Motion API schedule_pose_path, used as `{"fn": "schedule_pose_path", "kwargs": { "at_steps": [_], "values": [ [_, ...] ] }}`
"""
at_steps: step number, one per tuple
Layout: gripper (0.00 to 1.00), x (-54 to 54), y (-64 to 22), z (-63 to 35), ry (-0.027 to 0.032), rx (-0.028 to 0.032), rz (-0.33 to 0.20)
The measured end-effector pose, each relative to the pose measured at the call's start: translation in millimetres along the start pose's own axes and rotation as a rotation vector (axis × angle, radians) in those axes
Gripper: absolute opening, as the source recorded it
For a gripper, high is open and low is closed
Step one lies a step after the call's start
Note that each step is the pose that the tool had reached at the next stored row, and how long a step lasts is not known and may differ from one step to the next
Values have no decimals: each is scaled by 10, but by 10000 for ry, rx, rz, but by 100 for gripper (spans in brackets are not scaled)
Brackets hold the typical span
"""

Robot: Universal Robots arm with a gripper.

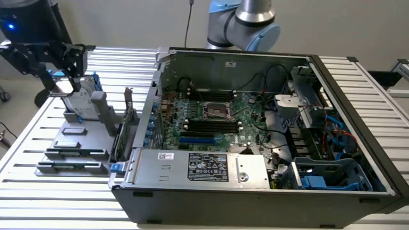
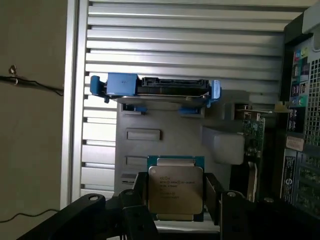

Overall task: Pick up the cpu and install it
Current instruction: 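Pick up the cpu and move it towards the insertion slot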

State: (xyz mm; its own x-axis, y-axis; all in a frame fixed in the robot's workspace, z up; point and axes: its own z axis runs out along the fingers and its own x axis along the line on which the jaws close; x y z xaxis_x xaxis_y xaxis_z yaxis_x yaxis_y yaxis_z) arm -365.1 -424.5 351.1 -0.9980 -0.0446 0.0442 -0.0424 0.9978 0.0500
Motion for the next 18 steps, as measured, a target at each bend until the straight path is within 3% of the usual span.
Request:
{"fn": "schedule_pose_path", "kwargs": {
  "at_steps": [18],
  "values": [
    [55, -606, -16, -224, 98, -6, -346]
  ]
}}
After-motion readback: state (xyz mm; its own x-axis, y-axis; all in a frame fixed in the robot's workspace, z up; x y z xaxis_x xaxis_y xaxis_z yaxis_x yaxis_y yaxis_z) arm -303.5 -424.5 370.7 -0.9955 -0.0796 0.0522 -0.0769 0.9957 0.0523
